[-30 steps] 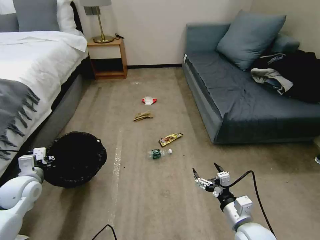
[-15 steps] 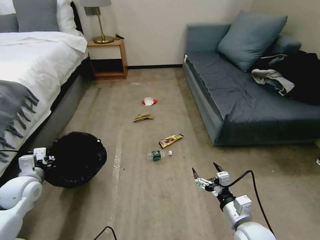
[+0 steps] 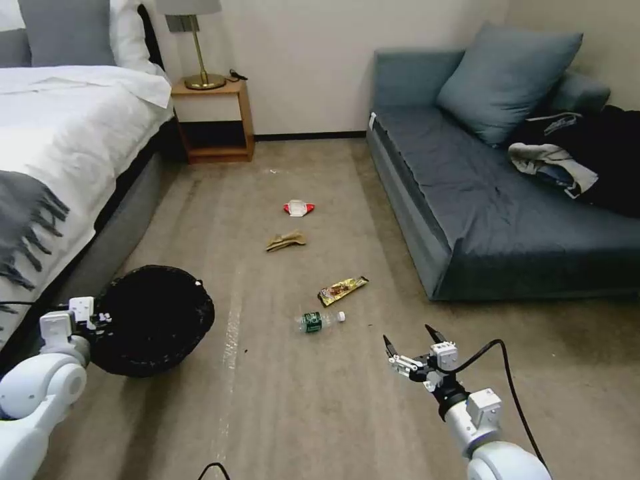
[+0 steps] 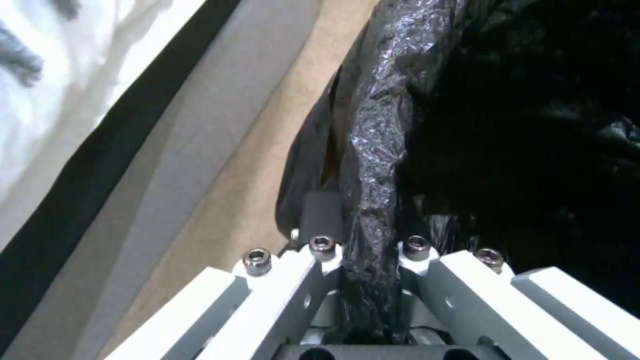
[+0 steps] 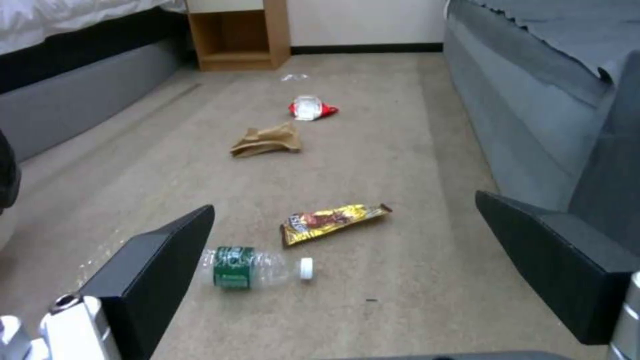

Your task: Pick up the trash bin, then pick up the garbage on the floor and place it into the trash bin.

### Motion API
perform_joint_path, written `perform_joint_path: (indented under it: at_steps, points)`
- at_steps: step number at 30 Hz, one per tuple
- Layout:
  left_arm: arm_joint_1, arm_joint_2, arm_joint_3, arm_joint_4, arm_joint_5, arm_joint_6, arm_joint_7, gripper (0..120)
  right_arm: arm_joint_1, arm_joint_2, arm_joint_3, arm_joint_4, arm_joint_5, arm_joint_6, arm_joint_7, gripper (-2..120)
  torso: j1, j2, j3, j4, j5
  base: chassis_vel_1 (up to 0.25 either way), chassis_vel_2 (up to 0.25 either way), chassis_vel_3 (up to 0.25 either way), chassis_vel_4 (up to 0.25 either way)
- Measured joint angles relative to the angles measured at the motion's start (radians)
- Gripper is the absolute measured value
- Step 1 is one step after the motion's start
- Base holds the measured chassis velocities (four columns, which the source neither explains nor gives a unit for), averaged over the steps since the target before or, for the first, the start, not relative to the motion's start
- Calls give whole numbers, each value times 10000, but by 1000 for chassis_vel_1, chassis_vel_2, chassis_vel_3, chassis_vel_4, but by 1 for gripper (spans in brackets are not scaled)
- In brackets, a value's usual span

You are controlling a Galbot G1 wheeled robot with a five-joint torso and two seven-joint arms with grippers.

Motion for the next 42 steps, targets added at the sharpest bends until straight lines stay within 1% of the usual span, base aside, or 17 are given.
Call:
perform_joint_path:
  at_steps: [26,42]
  points:
    - [-123,-45,133,104,-23,-3,-39,3,204,-10,-68,-185,31,-46,-46,100,0,0,0,0,0,-75,76,74,-71]
    - [-139,-45,135,132,-31,19,-67,3,317,-20,-119,-261,48,-78,-53,100,0,0,0,0,1,-83,81,80,-83]
